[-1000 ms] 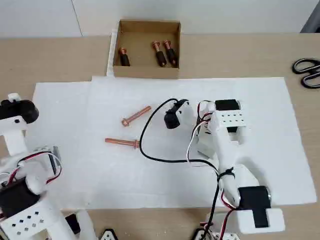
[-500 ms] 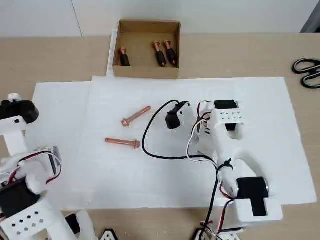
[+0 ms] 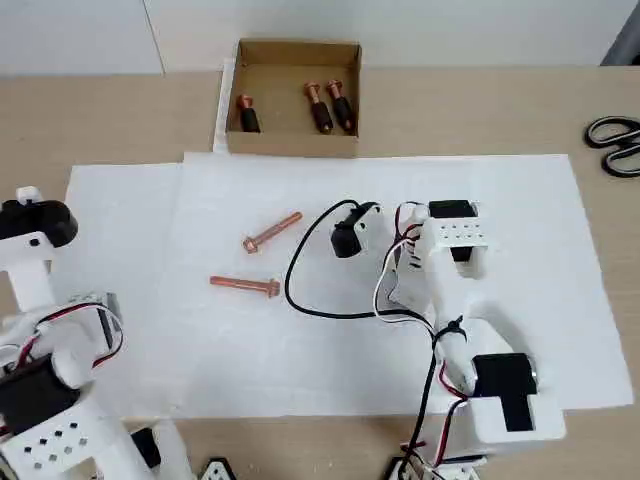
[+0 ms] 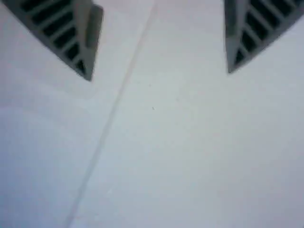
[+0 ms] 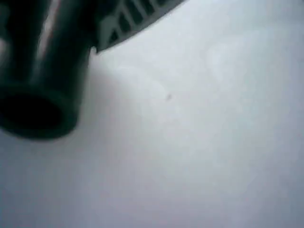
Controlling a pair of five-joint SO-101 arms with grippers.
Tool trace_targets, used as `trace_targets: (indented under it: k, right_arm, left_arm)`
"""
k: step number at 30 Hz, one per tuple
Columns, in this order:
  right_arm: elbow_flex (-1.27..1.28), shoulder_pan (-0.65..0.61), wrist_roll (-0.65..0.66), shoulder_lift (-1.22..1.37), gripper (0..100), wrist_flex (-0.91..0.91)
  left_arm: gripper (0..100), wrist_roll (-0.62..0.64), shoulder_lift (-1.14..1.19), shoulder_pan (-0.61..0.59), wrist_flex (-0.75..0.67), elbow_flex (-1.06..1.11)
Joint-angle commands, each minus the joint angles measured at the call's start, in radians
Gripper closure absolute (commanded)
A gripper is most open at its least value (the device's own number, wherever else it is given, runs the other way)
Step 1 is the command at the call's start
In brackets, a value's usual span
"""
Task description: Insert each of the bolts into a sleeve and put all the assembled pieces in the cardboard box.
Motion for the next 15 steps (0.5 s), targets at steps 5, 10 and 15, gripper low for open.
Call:
trace_targets:
  k: [5, 10, 15]
  right_arm:
    - [-0.046, -0.001, -0.021, -0.035, 99.1, 0.079]
    - [-0.167, -0.004, -0.149, -0.134, 99.1, 0.170]
    - [-0.189, -0.005, -0.255, -0.239, 99.2, 0.159]
  left_arm:
    - [83, 0.000, -0.009, 0.003, -0.008, -0.004]
    - [83, 0.000, -0.009, 0.003, -0.008, -0.004]
    - [83, 0.000, -0.009, 0.003, -0.008, -0.004]
